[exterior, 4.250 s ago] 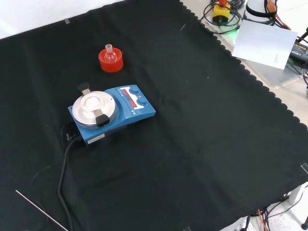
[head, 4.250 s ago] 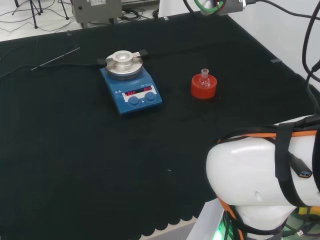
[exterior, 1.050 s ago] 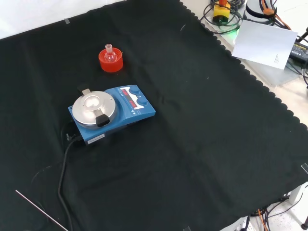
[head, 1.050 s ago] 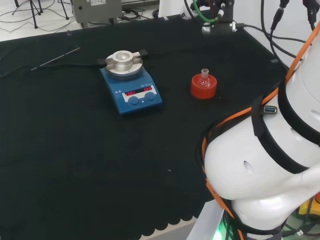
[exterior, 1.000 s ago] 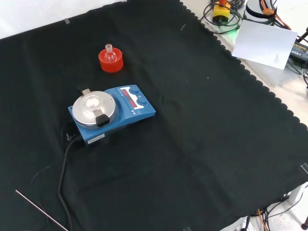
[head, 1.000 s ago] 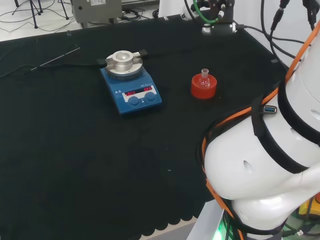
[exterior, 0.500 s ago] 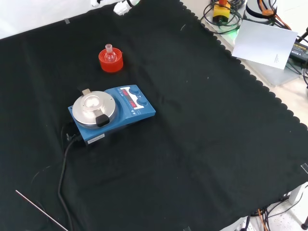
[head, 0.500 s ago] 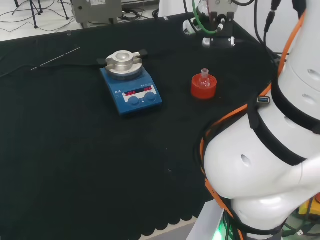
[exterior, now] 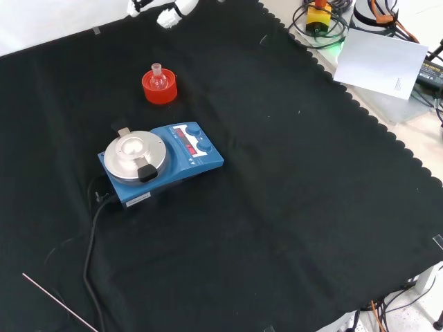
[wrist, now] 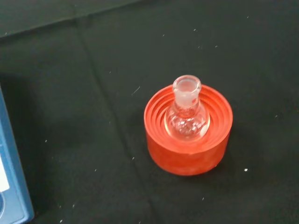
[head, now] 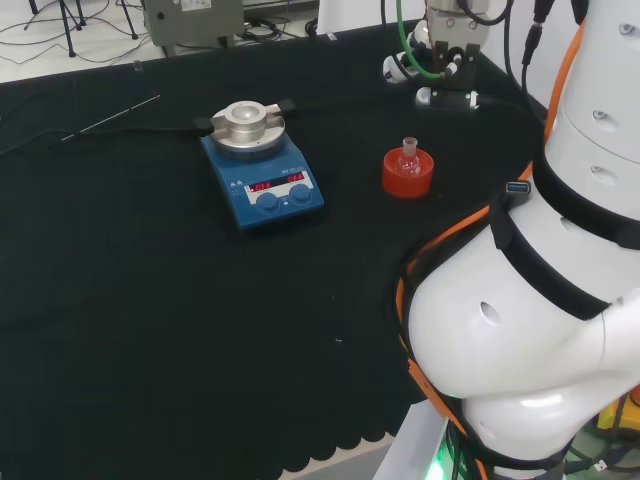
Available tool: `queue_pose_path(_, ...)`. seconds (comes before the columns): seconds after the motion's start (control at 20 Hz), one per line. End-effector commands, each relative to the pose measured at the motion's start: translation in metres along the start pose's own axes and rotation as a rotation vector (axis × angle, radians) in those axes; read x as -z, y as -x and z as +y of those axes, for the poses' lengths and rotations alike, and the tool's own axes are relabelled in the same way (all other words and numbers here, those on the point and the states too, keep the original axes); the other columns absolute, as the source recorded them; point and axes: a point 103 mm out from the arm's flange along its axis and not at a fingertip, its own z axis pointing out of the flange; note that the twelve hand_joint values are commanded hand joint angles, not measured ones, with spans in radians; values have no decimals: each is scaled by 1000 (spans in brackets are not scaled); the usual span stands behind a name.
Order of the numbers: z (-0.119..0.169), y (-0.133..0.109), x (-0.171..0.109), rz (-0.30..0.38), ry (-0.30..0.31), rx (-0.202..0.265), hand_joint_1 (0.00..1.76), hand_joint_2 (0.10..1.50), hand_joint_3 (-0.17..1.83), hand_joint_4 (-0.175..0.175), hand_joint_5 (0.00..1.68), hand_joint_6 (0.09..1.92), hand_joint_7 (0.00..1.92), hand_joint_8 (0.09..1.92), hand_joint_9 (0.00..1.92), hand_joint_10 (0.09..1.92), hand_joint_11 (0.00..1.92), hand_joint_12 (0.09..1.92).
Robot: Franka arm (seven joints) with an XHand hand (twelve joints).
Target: Pick up the round-bottom flask.
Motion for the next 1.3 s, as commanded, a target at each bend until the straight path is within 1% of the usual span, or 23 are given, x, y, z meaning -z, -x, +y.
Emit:
queue_pose_path(0.05, 23, 16, -42, -5, -60, -9, 432, 1139, 240, -40, 374, 87, 163, 567, 257, 670, 0, 1199)
queue_pose_path(0.2, 30, 18, -55, -3, -80, -18, 435, 1136, 242, -41, 371, 87, 163, 568, 257, 671, 0, 1200)
queue_pose_path(0.3, 35, 19, -62, 11, -93, -26, 436, 1133, 242, -41, 370, 87, 163, 569, 257, 671, 0, 1200)
queue_pose_path(0.6, 46, 23, -81, 20, -112, -44, 438, 1128, 246, -41, 370, 87, 162, 571, 258, 671, 0, 1201)
queue_pose_path(0.75, 49, 26, -84, 30, -113, -50, 440, 1126, 248, -42, 369, 87, 162, 571, 257, 671, 0, 1201)
queue_pose_path(0.9, 51, 32, -89, 65, -86, -63, 466, 1109, 251, -42, 369, 87, 158, 573, 257, 671, 0, 1200)
queue_pose_path(1.0, 50, 36, -93, 91, -68, -70, 516, 1081, 249, -43, 378, 87, 156, 575, 257, 672, 0, 1199)
queue_pose_path(1.1, 50, 40, -98, 101, -64, -78, 587, 1038, 244, -44, 406, 87, 154, 577, 259, 673, 0, 1200)
queue_pose_path(1.15, 50, 41, -100, 100, -62, -79, 621, 1003, 275, -45, 424, 87, 153, 579, 262, 670, 0, 1203)
queue_pose_path(1.3, 48, 42, -104, 86, -49, -79, 712, 859, 463, -44, 472, 87, 150, 584, 272, 664, 0, 1212)
